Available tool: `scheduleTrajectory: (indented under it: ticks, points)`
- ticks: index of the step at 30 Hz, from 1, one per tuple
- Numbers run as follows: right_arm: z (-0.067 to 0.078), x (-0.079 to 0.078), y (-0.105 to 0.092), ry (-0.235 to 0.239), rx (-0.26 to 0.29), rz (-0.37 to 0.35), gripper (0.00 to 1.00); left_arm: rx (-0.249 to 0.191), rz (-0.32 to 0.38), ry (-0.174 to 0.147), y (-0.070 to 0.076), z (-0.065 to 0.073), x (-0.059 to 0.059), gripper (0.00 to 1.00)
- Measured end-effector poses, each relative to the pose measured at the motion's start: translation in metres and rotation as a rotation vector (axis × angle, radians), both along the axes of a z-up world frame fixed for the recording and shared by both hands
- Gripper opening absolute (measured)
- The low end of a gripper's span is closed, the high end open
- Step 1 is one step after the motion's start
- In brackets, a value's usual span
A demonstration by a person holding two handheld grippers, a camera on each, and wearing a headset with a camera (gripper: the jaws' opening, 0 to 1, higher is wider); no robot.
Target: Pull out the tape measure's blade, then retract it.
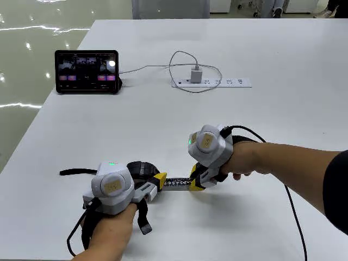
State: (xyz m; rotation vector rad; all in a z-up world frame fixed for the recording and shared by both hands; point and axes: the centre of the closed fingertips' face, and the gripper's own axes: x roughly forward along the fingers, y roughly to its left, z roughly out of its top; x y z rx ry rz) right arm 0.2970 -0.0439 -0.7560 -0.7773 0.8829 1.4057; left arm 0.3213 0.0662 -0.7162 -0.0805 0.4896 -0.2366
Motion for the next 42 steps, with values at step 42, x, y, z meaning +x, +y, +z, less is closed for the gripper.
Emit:
scheduleTrajectory:
  ticks: [42]
  points:
    - [0.001,-0.003,0.018,0.004,0.017,-0.006,0.11,-0.002,-0.005,0.003,0.001,0.0,0.0,0.61]
